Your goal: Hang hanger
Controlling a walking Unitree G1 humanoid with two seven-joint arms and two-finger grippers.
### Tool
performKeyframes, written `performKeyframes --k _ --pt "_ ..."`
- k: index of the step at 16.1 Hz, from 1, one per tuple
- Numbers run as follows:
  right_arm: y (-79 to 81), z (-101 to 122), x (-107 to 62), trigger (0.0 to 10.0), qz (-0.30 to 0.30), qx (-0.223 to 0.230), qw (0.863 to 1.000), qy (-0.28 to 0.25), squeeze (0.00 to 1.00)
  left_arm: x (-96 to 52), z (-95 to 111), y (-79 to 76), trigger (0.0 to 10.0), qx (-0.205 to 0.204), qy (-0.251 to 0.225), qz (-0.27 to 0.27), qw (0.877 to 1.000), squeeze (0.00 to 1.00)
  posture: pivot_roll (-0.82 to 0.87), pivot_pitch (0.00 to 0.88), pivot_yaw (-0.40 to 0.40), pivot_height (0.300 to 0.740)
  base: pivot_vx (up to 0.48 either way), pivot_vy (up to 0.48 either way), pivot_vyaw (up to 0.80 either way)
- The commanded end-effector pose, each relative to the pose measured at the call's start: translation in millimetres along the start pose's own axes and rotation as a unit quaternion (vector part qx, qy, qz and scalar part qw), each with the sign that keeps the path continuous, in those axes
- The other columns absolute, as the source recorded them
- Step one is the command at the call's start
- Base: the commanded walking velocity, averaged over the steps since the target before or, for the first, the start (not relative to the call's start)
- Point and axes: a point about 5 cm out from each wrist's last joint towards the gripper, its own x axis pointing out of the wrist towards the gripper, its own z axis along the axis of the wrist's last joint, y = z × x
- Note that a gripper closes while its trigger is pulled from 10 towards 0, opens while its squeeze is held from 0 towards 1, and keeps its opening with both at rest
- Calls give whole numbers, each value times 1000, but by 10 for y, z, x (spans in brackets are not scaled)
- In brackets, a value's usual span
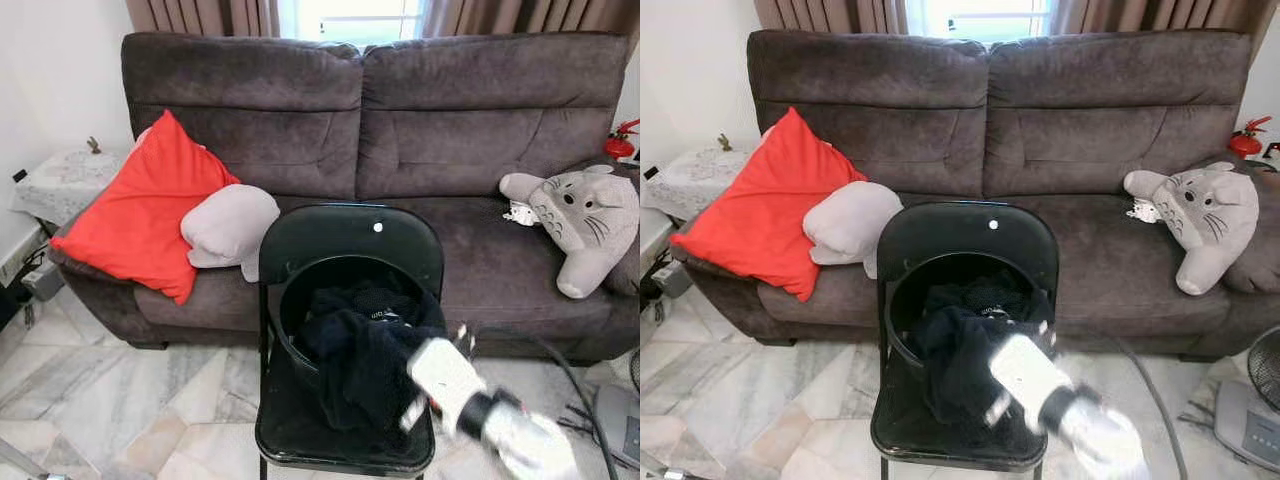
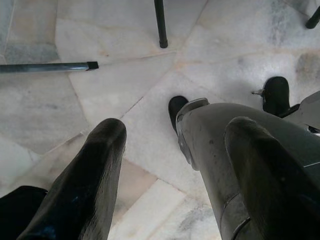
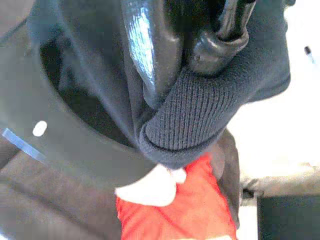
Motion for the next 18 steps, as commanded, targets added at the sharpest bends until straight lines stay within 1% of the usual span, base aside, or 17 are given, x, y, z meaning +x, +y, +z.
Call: performKeyframes --k 1,2,4,5,7,8,9,10,11,12,13,14,15,16,17,18 --pt "-54 -23 11 0 -4 -12 1000 5 0 -13 -58 30 10000 9 15 2 1000 0 -13 8 62 740 0 0 0" --pt "-54 -23 11 0 -4 -12 1000 5 0 -13 -58 30 10000 9 15 2 1000 0 -13 8 62 740 0 0 0" --pt "-224 -179 91 0 -32 -34 998 44 0 -12 -57 26 10000 7 14 3 1000 0 -4 6 60 740 0 0 0" --pt "-271 -215 111 0 -46 -46 996 54 0 -12 -57 27 10000 8 14 3 1000 0 -4 6 60 740 0 0 0" --pt "-326 -243 143 0 -61 -48 995 56 0 -12 -55 26 10000 9 14 2 1000 0 -6 9 62 740 0 0 0" --pt "-350 -228 203 0 -65 -46 996 41 0 -11 -55 25 10000 9 14 2 1000 0 -6 9 62 740 0 0 0" --pt "-350 -135 287 0 -54 -49 997 6 0 -11 -52 28 10000 9 14 3 1000 0 2 9 64 740 0 0 0" --pt "-376 -80 314 0 -55 -47 997 -11 0 -11 -50 31 10000 9 13 3 1000 0 1 9 67 740 0 0 0" --pt "-449 3 341 0 -68 -49 996 -36 0 -11 -49 33 10000 9 13 4 1000 0 1 9 67 740 0 0 0" --pt "-544 48 351 0 -89 -50 994 -46 0 -11 -49 33 10000 10 13 4 1000 0 1 9 67 740 0 0 0" --pt "-722 77 339 0 -131 -52 989 -47 0 -11 -47 34 10000 10 13 4 1000 0 1 8 70 740 0 0 0" --pt "-908 96 289 0 -185 -54 980 -47 0 -11 -46 34 10000 10 13 4 1000 0 1 8 70 740 0 0 0" --pt "-1001 114 248 0 -218 -51 973 -52 0 -11 -46 35 10000 9 12 5 1000 0 4 6 68 740 0 0 0" --pt "-1070 153 197 0 -247 -41 966 -66 0 -11 -47 36 10000 9 13 5 1000 0 2 6 68 740 0 0 0" --pt "-1115 223 131 0 -274 -31 957 -93 0 -11 -48 36 10000 9 13 5 1000 0 -1 7 70 740 0 0 0" --pt "-1089 335 35 0 -293 -13 945 -143 0 -11 -50 30 10000 9 13 4 1000 0 3 5 66 740 0 0 0"
